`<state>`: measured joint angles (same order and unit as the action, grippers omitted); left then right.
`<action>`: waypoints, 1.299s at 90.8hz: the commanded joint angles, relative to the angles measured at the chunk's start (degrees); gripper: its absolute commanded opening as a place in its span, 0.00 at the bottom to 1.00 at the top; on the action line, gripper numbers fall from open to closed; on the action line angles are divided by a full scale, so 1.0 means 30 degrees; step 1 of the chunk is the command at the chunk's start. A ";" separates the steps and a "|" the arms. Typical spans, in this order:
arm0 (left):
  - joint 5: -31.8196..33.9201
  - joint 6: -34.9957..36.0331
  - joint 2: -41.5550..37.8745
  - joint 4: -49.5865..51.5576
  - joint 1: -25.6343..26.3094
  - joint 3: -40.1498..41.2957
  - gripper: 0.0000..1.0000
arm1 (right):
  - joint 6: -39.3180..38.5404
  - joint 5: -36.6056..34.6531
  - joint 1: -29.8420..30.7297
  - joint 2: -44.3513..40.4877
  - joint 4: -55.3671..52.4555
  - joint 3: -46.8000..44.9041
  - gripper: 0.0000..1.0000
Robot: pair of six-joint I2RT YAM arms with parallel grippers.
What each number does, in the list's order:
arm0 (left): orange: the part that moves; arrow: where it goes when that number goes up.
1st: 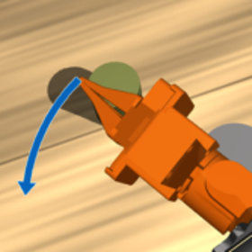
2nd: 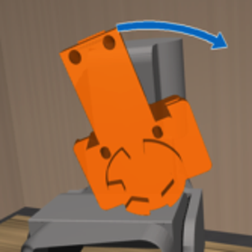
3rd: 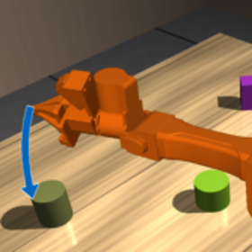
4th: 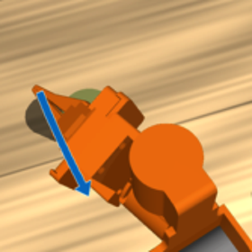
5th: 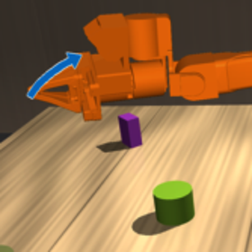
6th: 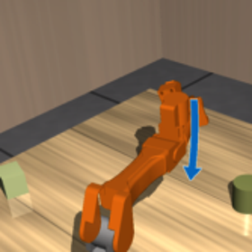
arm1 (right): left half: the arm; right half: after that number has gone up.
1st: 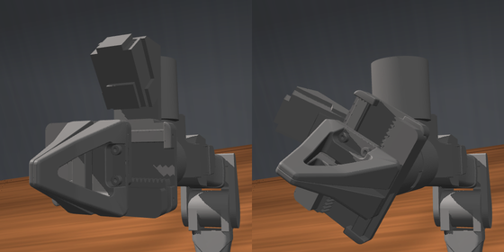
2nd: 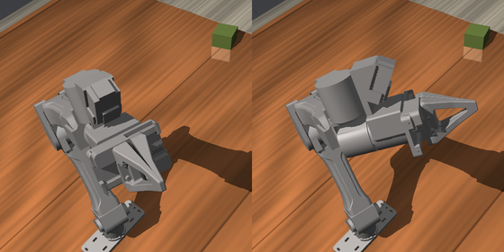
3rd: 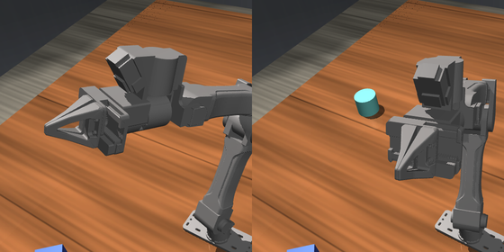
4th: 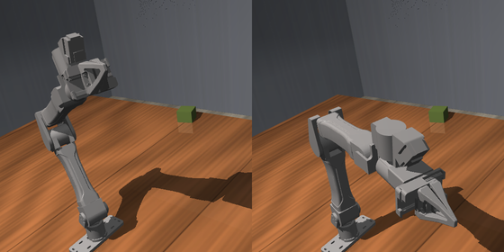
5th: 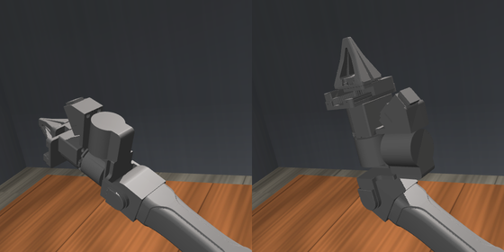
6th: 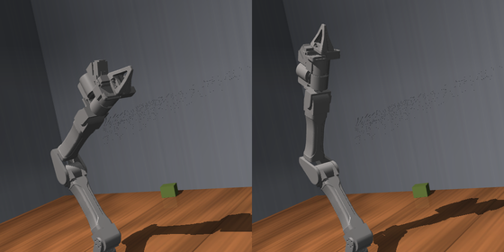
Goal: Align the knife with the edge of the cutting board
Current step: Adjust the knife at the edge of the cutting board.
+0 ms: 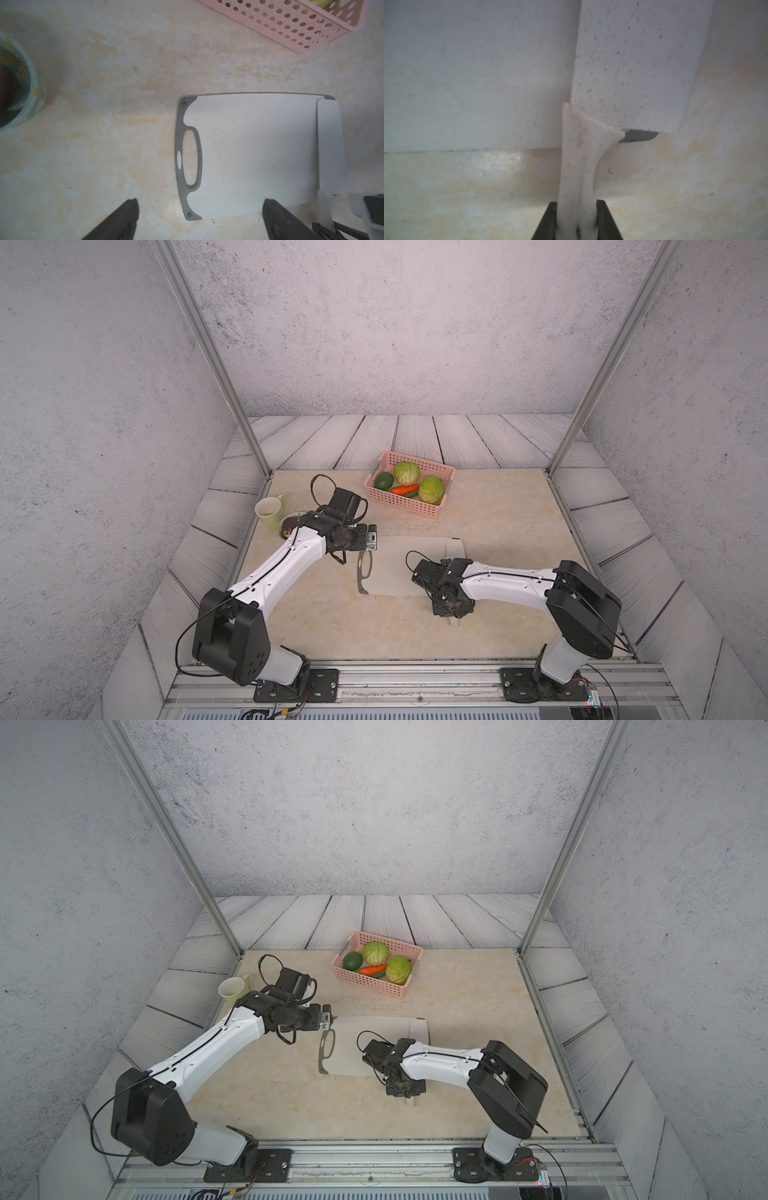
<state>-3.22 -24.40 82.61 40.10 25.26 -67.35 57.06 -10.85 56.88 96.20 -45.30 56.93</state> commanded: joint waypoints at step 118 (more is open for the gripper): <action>0.0075 0.0137 0.0178 0.0287 0.0216 -0.0436 0.98 | 0.0375 0.0395 0.0024 -0.0477 0.1359 -0.1425 0.25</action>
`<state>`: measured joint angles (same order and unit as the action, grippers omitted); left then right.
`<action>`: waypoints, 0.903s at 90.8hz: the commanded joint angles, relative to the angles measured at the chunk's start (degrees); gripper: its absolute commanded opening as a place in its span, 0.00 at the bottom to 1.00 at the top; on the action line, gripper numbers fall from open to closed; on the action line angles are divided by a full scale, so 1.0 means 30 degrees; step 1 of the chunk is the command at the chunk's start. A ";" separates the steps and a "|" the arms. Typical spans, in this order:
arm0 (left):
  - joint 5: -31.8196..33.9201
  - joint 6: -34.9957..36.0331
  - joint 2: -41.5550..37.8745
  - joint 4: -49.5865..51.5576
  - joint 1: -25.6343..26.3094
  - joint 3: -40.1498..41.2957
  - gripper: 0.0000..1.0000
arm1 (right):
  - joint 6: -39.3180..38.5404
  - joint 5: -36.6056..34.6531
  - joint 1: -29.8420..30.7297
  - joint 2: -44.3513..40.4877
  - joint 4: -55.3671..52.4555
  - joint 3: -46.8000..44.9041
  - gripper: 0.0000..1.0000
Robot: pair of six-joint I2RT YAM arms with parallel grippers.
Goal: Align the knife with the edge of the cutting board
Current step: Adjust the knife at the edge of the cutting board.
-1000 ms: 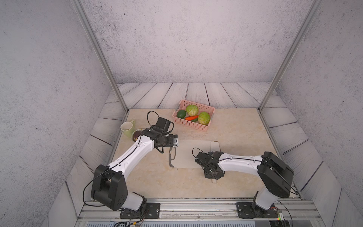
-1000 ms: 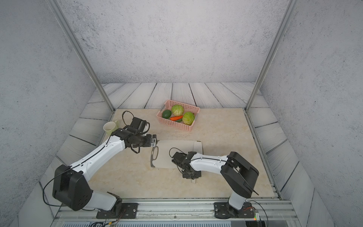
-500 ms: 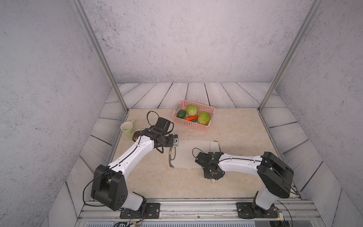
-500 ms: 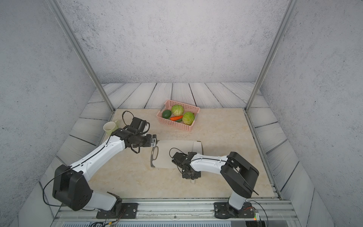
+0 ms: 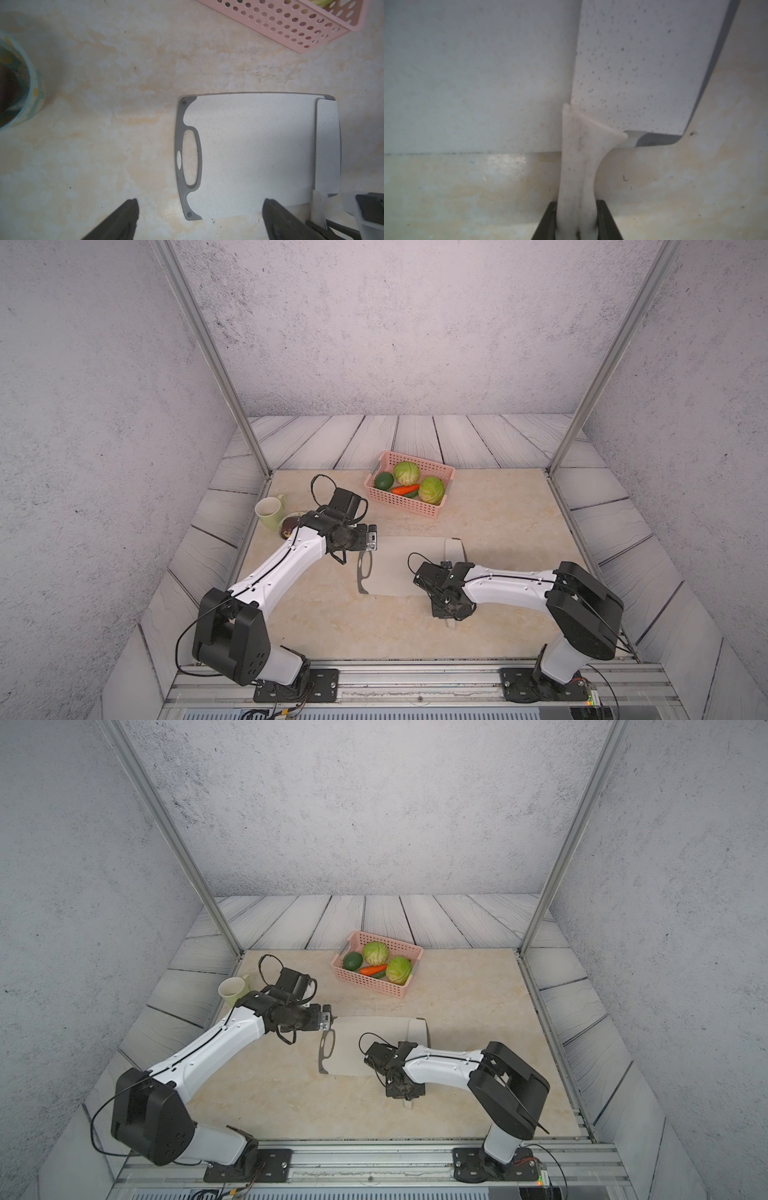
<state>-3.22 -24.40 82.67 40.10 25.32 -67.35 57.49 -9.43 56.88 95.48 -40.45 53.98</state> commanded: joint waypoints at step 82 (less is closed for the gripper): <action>0.0167 0.0167 0.0213 0.0330 0.0297 -0.0459 0.98 | -0.0312 -0.0235 0.0003 -0.1222 -0.0431 -0.0853 0.36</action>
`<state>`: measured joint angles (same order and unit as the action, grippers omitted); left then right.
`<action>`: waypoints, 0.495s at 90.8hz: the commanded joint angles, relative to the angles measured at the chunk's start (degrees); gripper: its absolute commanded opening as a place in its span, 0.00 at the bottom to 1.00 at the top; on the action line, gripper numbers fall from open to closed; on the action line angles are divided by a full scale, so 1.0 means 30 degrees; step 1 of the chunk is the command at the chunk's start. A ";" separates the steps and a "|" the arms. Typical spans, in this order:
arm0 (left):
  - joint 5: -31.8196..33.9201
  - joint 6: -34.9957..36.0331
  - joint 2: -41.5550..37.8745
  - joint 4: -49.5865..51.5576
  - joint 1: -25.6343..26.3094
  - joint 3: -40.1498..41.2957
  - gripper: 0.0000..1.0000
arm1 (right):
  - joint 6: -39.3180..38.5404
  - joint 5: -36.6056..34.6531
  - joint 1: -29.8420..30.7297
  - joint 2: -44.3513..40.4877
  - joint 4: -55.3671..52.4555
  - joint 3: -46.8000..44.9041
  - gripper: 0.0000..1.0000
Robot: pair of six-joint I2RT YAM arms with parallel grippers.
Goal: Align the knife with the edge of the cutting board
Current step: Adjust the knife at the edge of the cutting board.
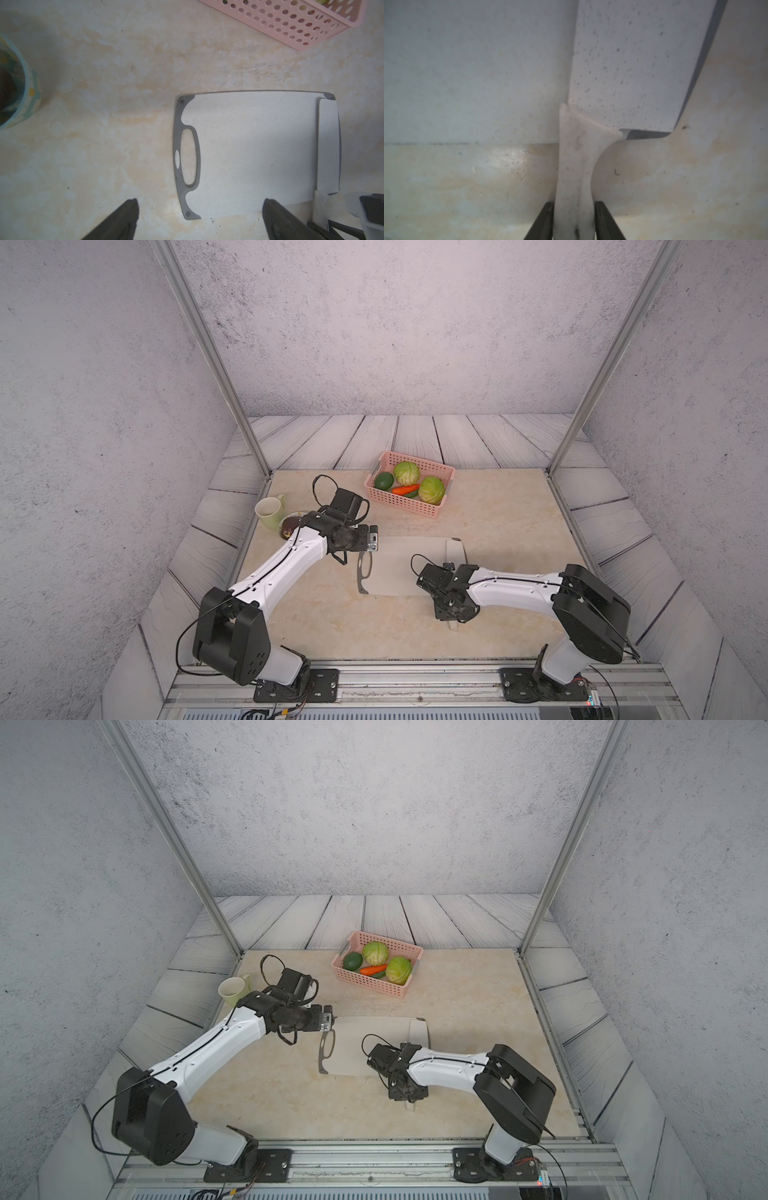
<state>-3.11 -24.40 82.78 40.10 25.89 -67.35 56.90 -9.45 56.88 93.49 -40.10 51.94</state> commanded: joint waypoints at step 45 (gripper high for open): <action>0.0246 0.0195 0.0238 0.0345 0.0247 -0.0467 0.98 | -0.0507 -0.0555 -0.0142 -0.0714 -0.0858 -0.0028 0.29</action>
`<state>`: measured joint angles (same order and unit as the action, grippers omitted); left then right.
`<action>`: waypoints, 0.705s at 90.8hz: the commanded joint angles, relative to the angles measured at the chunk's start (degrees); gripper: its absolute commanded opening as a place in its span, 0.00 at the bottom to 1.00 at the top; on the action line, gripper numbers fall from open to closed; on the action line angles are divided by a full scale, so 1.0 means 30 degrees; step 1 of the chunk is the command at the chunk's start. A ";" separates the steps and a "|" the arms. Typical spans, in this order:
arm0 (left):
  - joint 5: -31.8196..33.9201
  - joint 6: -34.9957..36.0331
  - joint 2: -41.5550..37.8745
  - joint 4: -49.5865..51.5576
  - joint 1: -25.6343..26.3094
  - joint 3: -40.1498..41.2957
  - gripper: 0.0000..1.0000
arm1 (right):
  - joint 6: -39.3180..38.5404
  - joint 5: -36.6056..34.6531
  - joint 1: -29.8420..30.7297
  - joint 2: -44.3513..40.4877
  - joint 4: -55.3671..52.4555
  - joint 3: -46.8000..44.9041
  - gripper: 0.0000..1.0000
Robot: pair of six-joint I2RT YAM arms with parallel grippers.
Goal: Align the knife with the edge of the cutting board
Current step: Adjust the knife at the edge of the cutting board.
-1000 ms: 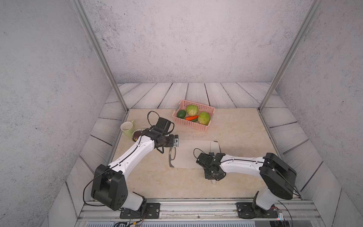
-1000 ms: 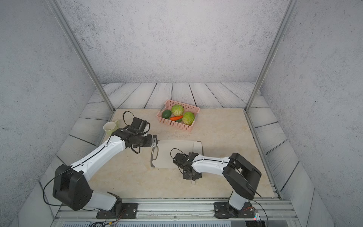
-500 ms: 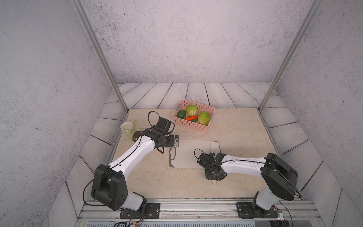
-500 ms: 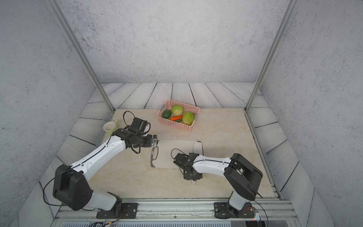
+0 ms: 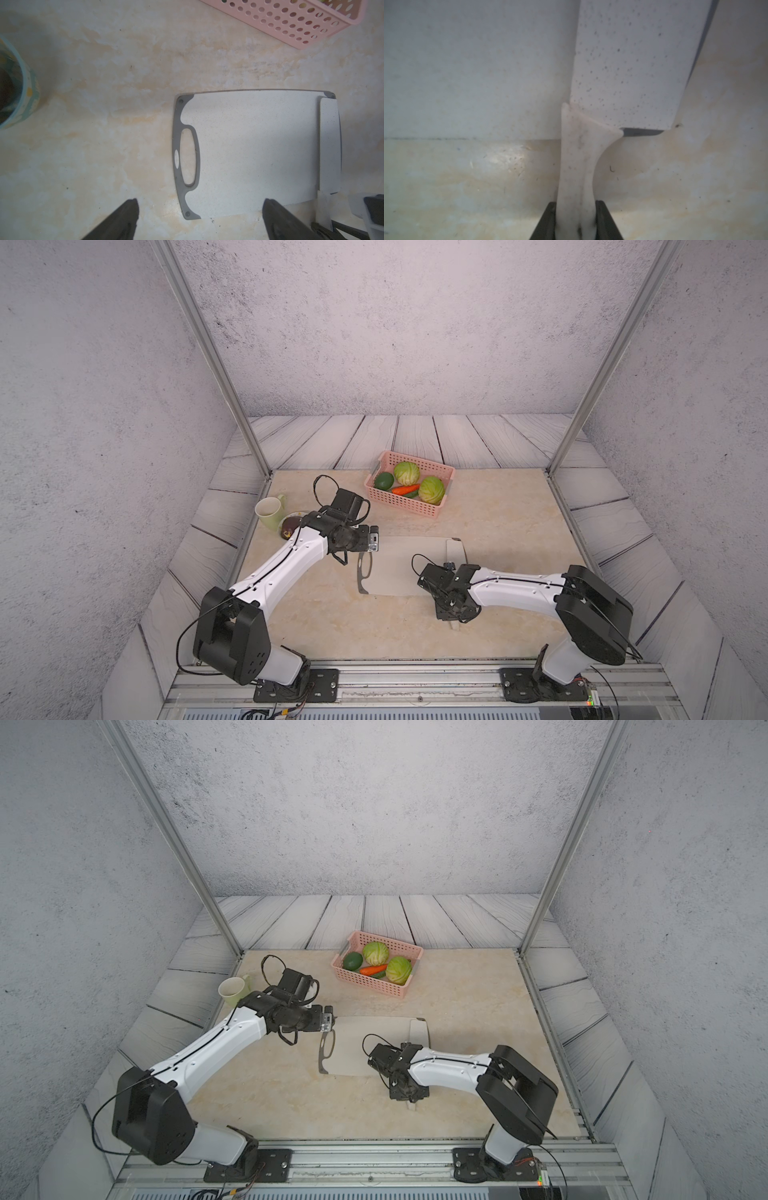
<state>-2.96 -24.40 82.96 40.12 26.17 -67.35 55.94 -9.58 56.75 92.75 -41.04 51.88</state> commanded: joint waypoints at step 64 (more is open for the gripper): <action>0.0313 0.0202 0.0274 0.0395 0.0195 -0.0490 0.98 | -0.0498 -0.0449 -0.0516 -0.0400 -0.0329 -0.0095 0.29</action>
<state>-2.76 -24.40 83.42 40.14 26.44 -67.35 54.81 -9.58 55.57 92.75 -41.32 51.88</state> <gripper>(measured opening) 0.984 0.292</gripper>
